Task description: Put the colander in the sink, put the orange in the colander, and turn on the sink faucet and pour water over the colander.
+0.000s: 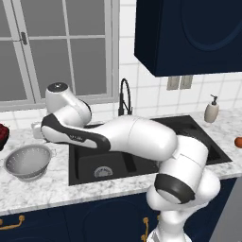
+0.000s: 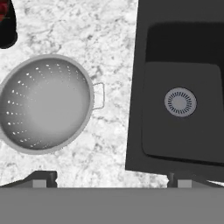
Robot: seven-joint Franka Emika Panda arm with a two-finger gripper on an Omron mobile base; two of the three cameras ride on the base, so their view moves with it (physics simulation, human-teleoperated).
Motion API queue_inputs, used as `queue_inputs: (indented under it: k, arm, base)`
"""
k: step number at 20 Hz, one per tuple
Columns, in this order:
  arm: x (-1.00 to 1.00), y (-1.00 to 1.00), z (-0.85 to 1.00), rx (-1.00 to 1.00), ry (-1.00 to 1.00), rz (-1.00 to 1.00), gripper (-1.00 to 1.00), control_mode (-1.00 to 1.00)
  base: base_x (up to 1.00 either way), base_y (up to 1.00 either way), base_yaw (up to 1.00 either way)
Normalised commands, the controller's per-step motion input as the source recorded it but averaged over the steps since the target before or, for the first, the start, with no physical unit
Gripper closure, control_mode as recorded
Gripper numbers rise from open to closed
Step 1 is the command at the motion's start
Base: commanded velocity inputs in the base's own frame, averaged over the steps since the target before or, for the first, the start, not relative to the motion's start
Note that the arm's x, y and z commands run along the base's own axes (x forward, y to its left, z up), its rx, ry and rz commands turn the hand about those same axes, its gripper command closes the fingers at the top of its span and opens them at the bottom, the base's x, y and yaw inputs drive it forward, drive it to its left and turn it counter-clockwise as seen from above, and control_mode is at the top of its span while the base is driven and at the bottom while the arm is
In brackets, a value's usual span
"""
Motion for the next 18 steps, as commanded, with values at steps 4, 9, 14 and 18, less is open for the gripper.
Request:
queue_inputs:
  k: [4, 9, 14, 18]
  arm:
    - [0.18, 0.36, -0.26, 0.0, 0.02, 0.0, -1.0, -1.0]
    - [0.22, 0.06, -0.26, 0.0, 0.05, 0.0, -1.0, -1.0]
    - [0.17, 0.0, -0.2, 0.0, 0.07, 0.0, -1.0, -1.0]
    - [0.18, 0.0, -0.14, 0.0, 0.06, 0.0, -1.0, -1.0]
  base:
    - [0.0, 0.0, 0.0]
    - [0.0, 0.0, 0.0]
    - [0.0, 0.0, 0.0]
    - [0.0, 0.0, 0.0]
